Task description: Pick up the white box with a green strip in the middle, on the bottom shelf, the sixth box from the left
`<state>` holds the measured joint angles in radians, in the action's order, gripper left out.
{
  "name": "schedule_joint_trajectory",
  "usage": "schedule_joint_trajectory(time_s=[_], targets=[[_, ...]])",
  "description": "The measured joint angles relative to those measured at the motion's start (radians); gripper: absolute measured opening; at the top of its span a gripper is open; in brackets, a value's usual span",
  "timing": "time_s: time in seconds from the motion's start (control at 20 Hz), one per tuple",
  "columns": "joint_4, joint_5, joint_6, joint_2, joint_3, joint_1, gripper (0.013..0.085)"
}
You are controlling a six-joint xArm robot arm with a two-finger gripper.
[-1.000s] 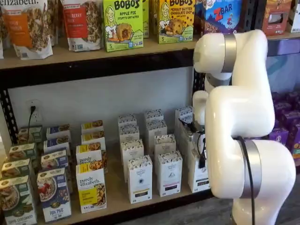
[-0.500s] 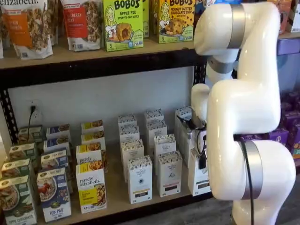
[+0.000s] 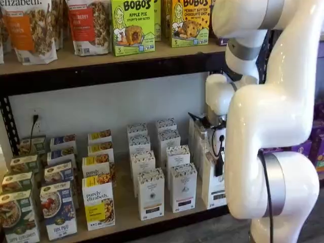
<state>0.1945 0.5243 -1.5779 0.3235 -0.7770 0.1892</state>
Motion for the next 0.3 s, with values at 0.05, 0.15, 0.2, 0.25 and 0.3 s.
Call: schedule_joint_trajectory(time_s=[0.05, 0.15, 0.2, 0.25, 0.3], targets=[[-0.011, 0.013, -0.006, -0.037, 0.021, -0.005, 0.0450], [-0.018, 0.039, -0.004, -0.119, 0.068, -0.016, 0.0450], [-0.020, 0.052, -0.002, -0.156, 0.087, -0.021, 0.0450], [-0.026, 0.064, -0.004, -0.184, 0.101, -0.025, 0.0450], [-0.038, 0.080, -0.012, -0.215, 0.114, -0.029, 0.0450]])
